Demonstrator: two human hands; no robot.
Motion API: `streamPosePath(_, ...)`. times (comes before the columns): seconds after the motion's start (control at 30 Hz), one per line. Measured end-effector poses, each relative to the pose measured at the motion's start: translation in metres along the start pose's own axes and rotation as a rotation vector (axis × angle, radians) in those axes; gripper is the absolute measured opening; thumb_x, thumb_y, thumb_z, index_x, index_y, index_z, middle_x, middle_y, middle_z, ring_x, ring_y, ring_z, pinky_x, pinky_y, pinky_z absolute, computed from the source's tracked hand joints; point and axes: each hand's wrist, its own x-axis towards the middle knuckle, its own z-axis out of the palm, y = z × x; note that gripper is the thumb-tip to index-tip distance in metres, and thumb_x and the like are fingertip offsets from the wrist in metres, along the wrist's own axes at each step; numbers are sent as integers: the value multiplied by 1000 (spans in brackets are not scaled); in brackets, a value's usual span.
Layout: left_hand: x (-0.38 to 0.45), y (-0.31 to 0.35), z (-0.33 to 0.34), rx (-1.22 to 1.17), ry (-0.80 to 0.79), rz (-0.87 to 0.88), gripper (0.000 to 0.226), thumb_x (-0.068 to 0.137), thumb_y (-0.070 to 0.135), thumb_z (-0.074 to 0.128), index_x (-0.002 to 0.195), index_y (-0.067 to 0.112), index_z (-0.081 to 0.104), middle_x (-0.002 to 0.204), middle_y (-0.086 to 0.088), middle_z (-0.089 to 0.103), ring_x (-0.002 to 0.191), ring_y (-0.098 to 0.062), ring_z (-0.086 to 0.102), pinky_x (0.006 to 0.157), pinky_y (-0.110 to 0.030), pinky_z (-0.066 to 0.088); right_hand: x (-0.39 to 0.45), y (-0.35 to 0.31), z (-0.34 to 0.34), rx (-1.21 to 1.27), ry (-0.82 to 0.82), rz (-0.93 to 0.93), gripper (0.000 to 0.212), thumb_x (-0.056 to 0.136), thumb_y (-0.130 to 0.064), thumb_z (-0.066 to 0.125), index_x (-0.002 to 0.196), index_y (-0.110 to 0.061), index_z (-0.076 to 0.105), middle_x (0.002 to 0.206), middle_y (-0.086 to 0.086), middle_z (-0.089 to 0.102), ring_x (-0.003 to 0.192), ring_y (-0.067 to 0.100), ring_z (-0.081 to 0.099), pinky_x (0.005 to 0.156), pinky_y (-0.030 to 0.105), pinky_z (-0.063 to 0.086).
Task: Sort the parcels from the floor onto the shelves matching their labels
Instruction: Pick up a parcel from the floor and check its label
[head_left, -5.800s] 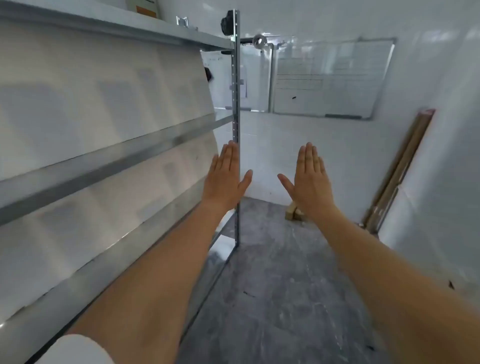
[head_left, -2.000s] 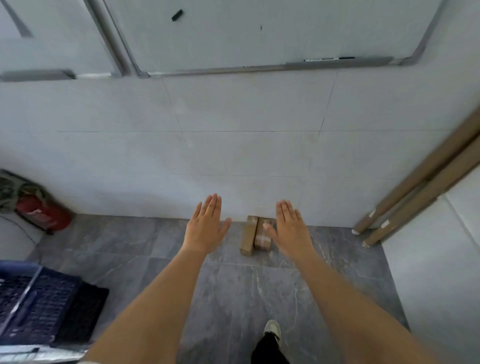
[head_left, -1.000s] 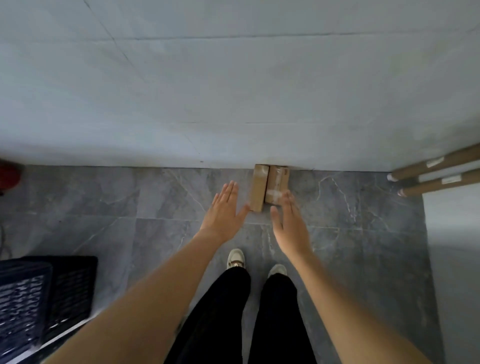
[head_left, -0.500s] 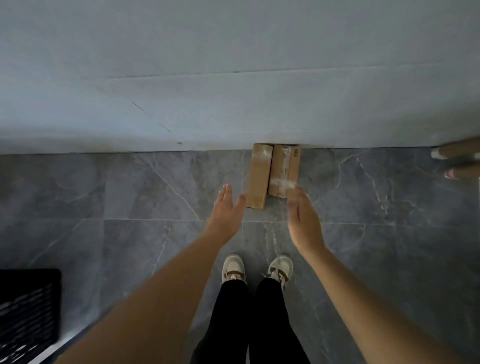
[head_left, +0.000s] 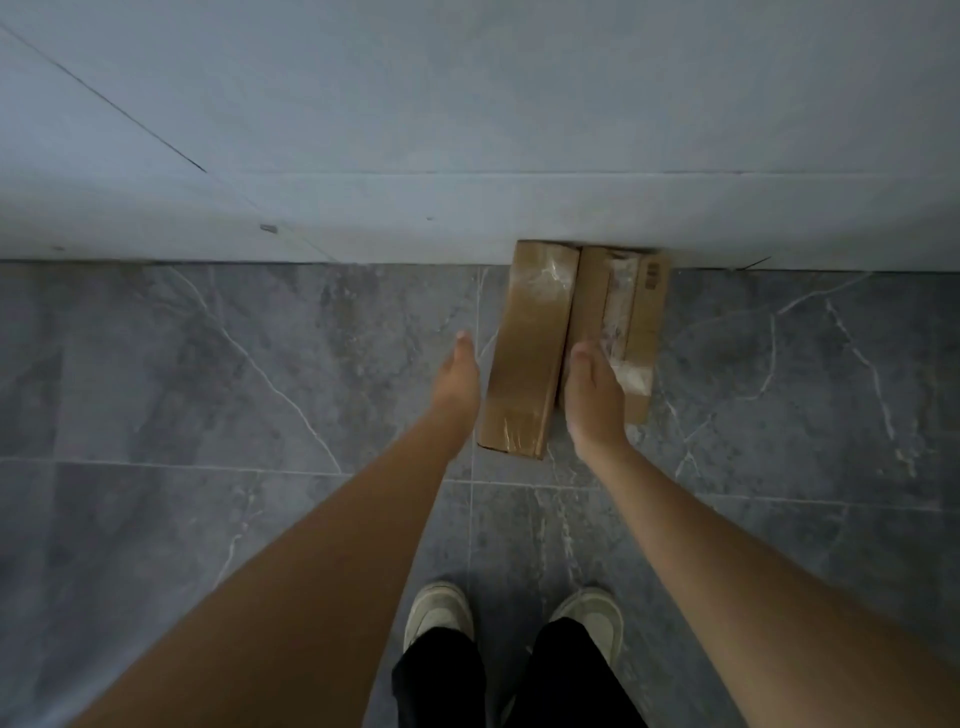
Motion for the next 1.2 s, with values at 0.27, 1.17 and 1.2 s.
streamPosePath(0.27, 45, 10, 31, -66, -107, -72, 77, 101, 62, 9, 152, 11, 37, 153, -16, 44, 140, -31, 42, 119, -47, 30, 23, -13, 17, 210, -61, 136, 48, 111, -35, 30, 138, -9, 60, 137, 13, 63, 127, 29, 58, 113, 41, 43)
streamPosePath(1.17, -428, 185, -90, -121, -204, 139, 80, 85, 71, 31, 152, 28, 35, 149, -6, 48, 133, -29, 48, 114, -51, 37, -384, -298, -141, 360, -97, -29, 46, 109, -38, 29, 145, -21, 53, 139, 8, 62, 124, 25, 60, 108, 49, 49)
streamPosePath(1.2, -447, 191, -92, -120, -209, 168, 80, 84, 71, 30, 152, 28, 35, 148, -7, 49, 132, -28, 49, 114, -51, 38, -397, -305, -149, 354, -90, -53, 47, 108, -39, 31, 146, -22, 52, 139, 8, 62, 125, 25, 61, 108, 50, 49)
